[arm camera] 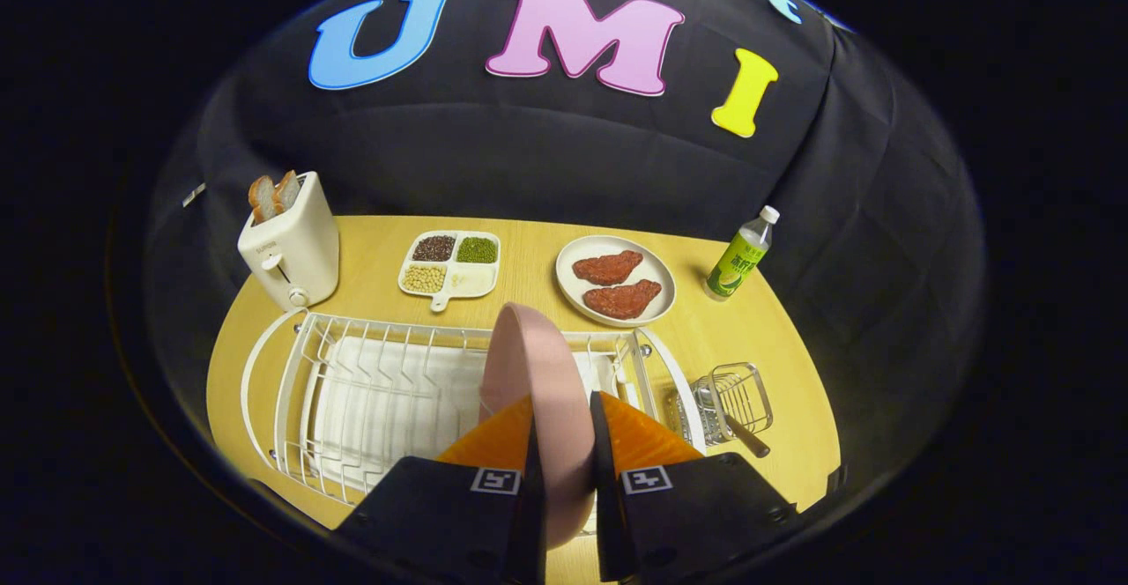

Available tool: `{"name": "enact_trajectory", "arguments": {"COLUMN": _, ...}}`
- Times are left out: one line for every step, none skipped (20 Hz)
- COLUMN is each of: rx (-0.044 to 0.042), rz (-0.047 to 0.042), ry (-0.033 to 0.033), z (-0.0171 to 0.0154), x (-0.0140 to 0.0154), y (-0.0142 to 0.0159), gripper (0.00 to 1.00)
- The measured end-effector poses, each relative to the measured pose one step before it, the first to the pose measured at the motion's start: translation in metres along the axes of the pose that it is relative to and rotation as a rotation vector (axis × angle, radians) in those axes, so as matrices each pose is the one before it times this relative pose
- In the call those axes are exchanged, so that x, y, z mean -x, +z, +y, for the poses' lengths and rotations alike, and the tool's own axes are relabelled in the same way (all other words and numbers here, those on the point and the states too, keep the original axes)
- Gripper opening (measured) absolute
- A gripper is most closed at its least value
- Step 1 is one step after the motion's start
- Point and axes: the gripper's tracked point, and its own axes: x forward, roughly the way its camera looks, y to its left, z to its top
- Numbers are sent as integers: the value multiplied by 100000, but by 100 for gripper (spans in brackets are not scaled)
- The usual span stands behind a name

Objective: Take the plate from the dish rack, then take the spoon from the basket and place it into the plate.

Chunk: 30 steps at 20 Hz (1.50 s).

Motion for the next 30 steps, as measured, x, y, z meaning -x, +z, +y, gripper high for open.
{"name": "enact_trajectory", "arguments": {"rx": 2344, "rz": -2207, "ry": -3443, "z": -316, "x": 71, "y": 611, "gripper": 27}}
{"name": "enact_trajectory", "arguments": {"rx": 3170, "rz": -2374, "ry": -3158, "z": -570, "x": -69, "y": 647, "gripper": 26}}
{"name": "enact_trajectory", "arguments": {"rx": 2678, "rz": -2899, "ry": -1379, "z": -48, "x": 439, "y": 772, "gripper": 25}}
{"name": "enact_trajectory", "arguments": {"rx": 2218, "rz": -2230, "ry": -1026, "z": 19, "x": 161, "y": 606, "gripper": 24}}
{"name": "enact_trajectory", "arguments": {"rx": 903, "rz": -764, "ry": -602, "z": -270, "x": -214, "y": 105, "gripper": 24}}
{"name": "enact_trajectory", "arguments": {"rx": -714, "rz": 457, "ry": -498, "z": -280, "x": -101, "y": -60, "gripper": 24}}
{"name": "enact_trajectory", "arguments": {"rx": -1092, "rz": 1221, "ry": -221, "z": -396, "x": 31, "y": -215, "gripper": 24}}
{"name": "enact_trajectory", "arguments": {"rx": -1212, "rz": -297, "ry": -267, "z": -652, "x": -216, "y": 178, "gripper": 24}}
{"name": "enact_trajectory", "arguments": {"rx": -1755, "rz": -398, "ry": -182, "z": -654, "x": -92, "y": 218, "gripper": 24}}
{"name": "enact_trajectory", "arguments": {"rx": -1592, "rz": -451, "ry": 65, "z": -705, "x": -15, "y": 263, "gripper": 24}}
{"name": "enact_trajectory", "arguments": {"rx": -1618, "rz": -416, "ry": 773, "z": -614, "x": 46, "y": 281, "gripper": 24}}
{"name": "enact_trajectory", "arguments": {"rx": -2123, "rz": -382, "ry": 2040, "z": -337, "x": 138, "y": 309, "gripper": 24}}
{"name": "enact_trajectory", "arguments": {"rx": -2070, "rz": 279, "ry": 2271, "z": -233, "x": 178, "y": 101, "gripper": 24}}
{"name": "enact_trajectory", "arguments": {"rx": -1550, "rz": 71, "ry": 2596, "z": -225, "x": 405, "y": 61, "gripper": 24}}
{"name": "enact_trajectory", "arguments": {"rx": -1044, "rz": -739, "ry": 3130, "z": -338, "x": 504, "y": 148, "gripper": 24}}
{"name": "enact_trajectory", "arguments": {"rx": -709, "rz": -722, "ry": 3777, "z": -79, "x": 497, "y": 22, "gripper": 24}}
{"name": "enact_trajectory", "arguments": {"rx": -895, "rz": -483, "ry": 3411, "z": -146, "x": 713, "y": -119, "gripper": 23}}
{"name": "enact_trajectory", "arguments": {"rx": -904, "rz": 262, "ry": 3174, "z": -301, "x": 660, "y": -397, "gripper": 23}}
{"name": "enact_trajectory", "arguments": {"rx": -930, "rz": 649, "ry": 3146, "z": -161, "x": 660, "y": -474, "gripper": 23}}
{"name": "enact_trajectory", "arguments": {"rx": -1524, "rz": 1071, "ry": 2850, "z": -293, "x": 814, "y": -681, "gripper": 23}}
{"name": "enact_trajectory", "arguments": {"rx": -1528, "rz": 1181, "ry": 2059, "z": -263, "x": 782, "y": -645, "gripper": 23}}
{"name": "enact_trajectory", "arguments": {"rx": -1444, "rz": 1136, "ry": 2090, "z": -156, "x": 1006, "y": -826, "gripper": 22}}
{"name": "enact_trajectory", "arguments": {"rx": -926, "rz": 1160, "ry": 2394, "z": -102, "x": 849, "y": -817, "gripper": 21}}
{"name": "enact_trajectory", "arguments": {"rx": -666, "rz": 857, "ry": 2526, "z": -116, "x": 735, "y": -931, "gripper": 21}}
{"name": "enact_trajectory", "arguments": {"rx": -525, "rz": 965, "ry": 2167, "z": -81, "x": 904, "y": -902, "gripper": 21}}
{"name": "enact_trajectory", "arguments": {"rx": -566, "rz": 903, "ry": 1648, "z": -139, "x": 750, "y": -967, "gripper": 21}}
{"name": "enact_trajectory", "arguments": {"rx": -961, "rz": 757, "ry": 1931, "z": -129, "x": 717, "y": -990, "gripper": 21}}
{"name": "enact_trajectory", "arguments": {"rx": -1874, "rz": 544, "ry": 2663, "z": 151, "x": 687, "y": -993, "gripper": 21}}
{"name": "enact_trajectory", "arguments": {"rx": -1938, "rz": 316, "ry": 2748, "z": 161, "x": 514, "y": -1027, "gripper": 21}}
{"name": "enact_trajectory", "arguments": {"rx": -1823, "rz": 108, "ry": 2302, "z": -12, "x": 520, "y": -1085, "gripper": 21}}
